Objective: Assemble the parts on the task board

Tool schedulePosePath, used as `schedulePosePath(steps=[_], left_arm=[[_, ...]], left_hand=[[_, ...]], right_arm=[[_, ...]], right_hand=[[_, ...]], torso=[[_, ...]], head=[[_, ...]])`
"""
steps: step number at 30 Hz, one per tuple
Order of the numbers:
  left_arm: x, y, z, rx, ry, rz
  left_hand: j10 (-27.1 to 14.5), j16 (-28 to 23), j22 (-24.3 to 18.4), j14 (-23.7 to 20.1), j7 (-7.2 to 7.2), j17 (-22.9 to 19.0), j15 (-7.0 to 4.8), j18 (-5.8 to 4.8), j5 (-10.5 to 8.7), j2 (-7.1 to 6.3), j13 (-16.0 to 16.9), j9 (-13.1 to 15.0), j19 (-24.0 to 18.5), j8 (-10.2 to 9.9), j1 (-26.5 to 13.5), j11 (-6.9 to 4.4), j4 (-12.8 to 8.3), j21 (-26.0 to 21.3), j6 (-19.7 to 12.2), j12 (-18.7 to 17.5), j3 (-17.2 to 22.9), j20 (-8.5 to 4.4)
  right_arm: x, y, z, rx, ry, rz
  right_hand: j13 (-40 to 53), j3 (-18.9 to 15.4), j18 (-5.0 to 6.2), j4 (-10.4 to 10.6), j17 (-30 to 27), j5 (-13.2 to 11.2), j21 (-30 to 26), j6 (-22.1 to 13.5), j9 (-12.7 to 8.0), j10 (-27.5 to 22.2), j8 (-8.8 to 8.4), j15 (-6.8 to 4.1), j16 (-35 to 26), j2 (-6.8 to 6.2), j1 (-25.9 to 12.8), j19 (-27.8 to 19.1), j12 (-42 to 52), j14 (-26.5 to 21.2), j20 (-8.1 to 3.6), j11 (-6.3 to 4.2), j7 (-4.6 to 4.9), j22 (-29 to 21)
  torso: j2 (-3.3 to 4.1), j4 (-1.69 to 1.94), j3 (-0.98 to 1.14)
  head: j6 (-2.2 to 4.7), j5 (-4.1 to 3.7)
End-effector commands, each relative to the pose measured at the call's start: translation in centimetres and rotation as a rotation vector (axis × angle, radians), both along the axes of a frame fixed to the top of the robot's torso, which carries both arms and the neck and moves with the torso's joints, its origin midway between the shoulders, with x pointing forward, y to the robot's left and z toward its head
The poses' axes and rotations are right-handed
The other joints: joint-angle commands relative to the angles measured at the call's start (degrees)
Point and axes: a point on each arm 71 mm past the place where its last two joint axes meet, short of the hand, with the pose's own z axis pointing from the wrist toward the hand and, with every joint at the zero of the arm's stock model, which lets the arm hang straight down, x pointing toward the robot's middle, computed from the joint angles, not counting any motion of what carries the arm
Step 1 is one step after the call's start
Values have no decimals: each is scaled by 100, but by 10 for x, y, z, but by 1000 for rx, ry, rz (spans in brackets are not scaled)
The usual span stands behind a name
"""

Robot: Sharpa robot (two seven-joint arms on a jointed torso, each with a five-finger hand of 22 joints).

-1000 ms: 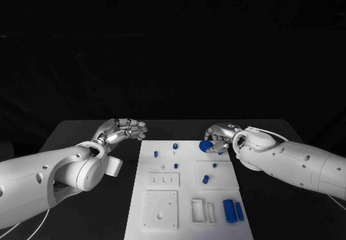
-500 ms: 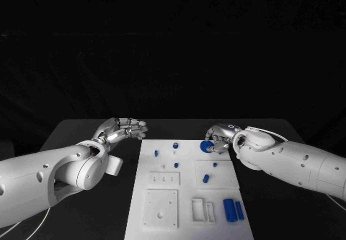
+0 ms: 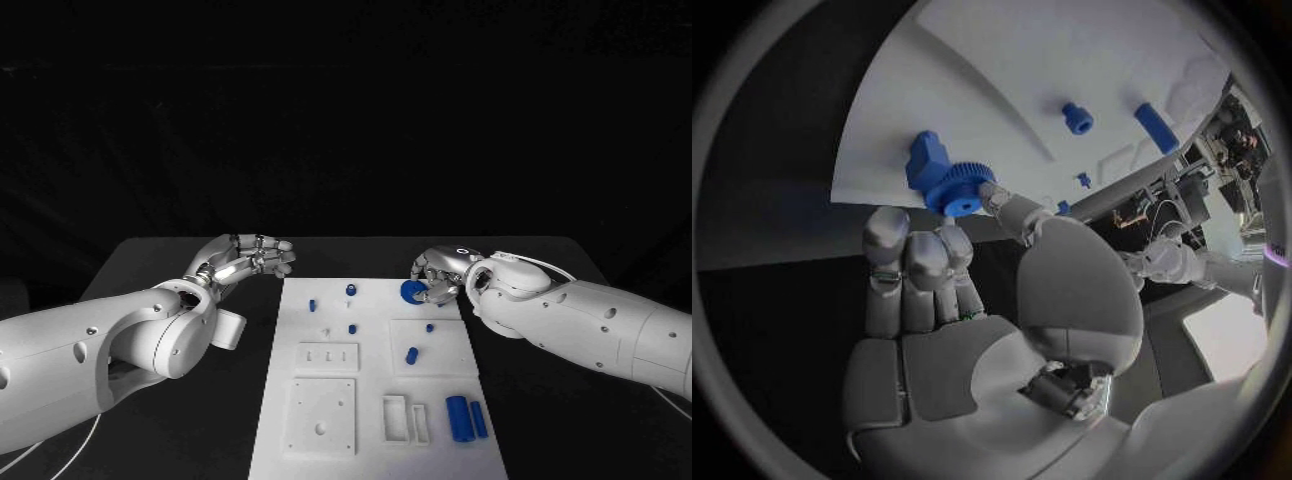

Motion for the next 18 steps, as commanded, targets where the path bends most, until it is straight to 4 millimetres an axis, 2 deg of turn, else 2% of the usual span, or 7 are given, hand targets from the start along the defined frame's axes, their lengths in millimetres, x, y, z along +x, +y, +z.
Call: schedulePosePath(steps=[1, 9, 14, 18], left_arm=[[0, -2, 2, -3, -9, -18], [-1, -2, 2, -1, -8, -19], [-1, -2, 2, -1, -9, -18], [-1, -2, 2, -1, -9, -19]], left_hand=[[-31, -32, 106, -19, 33, 3, 22, 96, -32, -10, -1, -5, -48, -25, -43, -11, 5, -11, -9, -8, 37, 10], [-32, -33, 106, -19, 33, 3, 22, 96, -32, -10, -1, -5, -48, -25, -42, -11, 4, -11, -9, -8, 38, 10], [-33, -34, 106, -18, 33, 4, 22, 96, -32, -9, -1, -5, -48, -25, -42, -10, 3, -11, -9, -8, 39, 10], [-33, -34, 106, -18, 33, 4, 22, 96, -32, -8, -1, -5, -49, -25, -43, -10, 4, -10, -9, -7, 39, 11]], right_arm=[[-3, 0, -10, -64, 27, 19], [-6, 4, -14, -135, -14, 52], [-8, 4, -16, -142, -5, 57], [-8, 4, -16, -139, -17, 55]], right_hand=[[-5, 56, 394, -41, 12, -10, 32, 27, 4, 19, -22, -27, -23, 19, 94, -47, 33, -16, -10, -9, 6, 118], [-5, 212, 394, -253, 43, -4, 68, 124, 32, 49, 32, -41, -40, -21, 282, -67, 68, -9, -5, -27, -17, 116], [-10, 307, 394, -274, 60, 33, 88, 223, 50, 81, 77, -66, -57, 0, 258, -70, 87, 1, 20, -54, -46, 110], [-19, 404, 394, -259, 81, 221, 109, 315, 64, 98, 113, -92, -74, 27, 196, -68, 95, 11, 37, -81, -74, 105]], torso=[[-2, -1, 3], [-4, -4, 0], [-5, -5, -2], [-9, -1, -7]], head=[[-8, 4], [-13, 4], [-12, 4], [-7, -4]])
